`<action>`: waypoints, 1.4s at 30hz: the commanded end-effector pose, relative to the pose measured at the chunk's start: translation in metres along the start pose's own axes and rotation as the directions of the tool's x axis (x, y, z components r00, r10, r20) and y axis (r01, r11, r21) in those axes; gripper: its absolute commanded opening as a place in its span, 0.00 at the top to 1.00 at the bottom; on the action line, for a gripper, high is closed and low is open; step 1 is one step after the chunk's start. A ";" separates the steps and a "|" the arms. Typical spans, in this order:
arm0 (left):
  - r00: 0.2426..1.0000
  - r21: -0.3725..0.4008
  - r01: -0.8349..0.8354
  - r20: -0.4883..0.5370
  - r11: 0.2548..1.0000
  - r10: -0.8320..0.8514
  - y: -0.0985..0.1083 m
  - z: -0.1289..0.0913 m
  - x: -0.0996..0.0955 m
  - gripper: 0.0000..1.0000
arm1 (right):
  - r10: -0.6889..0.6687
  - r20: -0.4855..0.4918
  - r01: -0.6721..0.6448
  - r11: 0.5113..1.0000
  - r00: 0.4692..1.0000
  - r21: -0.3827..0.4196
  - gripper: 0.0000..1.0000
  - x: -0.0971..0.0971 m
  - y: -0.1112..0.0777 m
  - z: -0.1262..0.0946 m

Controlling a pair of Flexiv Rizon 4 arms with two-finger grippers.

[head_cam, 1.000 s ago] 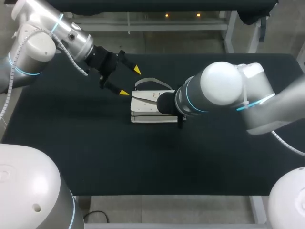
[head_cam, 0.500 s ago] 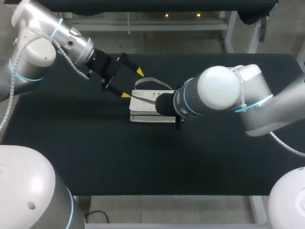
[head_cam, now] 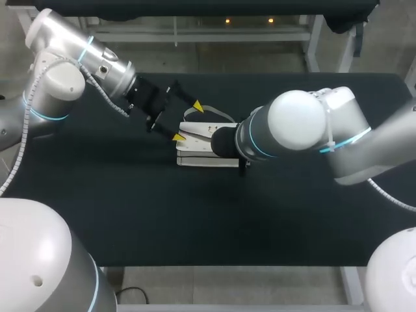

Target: Pick up the bag, open it, inspect its contents, close it, and place it on the opposite side

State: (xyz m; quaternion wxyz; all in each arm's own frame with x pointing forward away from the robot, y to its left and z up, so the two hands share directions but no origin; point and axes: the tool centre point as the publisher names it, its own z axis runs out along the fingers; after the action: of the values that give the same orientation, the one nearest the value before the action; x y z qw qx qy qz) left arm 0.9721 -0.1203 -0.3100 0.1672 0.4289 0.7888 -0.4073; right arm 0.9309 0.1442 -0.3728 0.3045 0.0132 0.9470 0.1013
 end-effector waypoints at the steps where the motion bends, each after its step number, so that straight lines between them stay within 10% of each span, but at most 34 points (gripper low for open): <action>1: 1.000 0.015 0.001 0.014 1.000 -0.001 0.010 0.011 -0.001 0.09 | 0.000 0.005 0.000 1.000 1.000 -0.002 1.00 0.002 0.000 0.002; 42: 0.999 -0.094 -0.002 0.036 0.996 0.005 0.020 0.039 0.001 0.56 | 0.000 0.005 0.000 1.000 1.000 -0.002 1.00 0.002 0.000 0.002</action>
State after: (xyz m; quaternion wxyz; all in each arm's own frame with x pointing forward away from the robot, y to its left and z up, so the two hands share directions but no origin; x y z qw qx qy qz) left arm 0.9804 -0.1407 -0.3395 0.2002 0.4150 0.8033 -0.3775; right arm 0.9307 0.1444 -0.3730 0.3049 0.0132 0.9469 0.1011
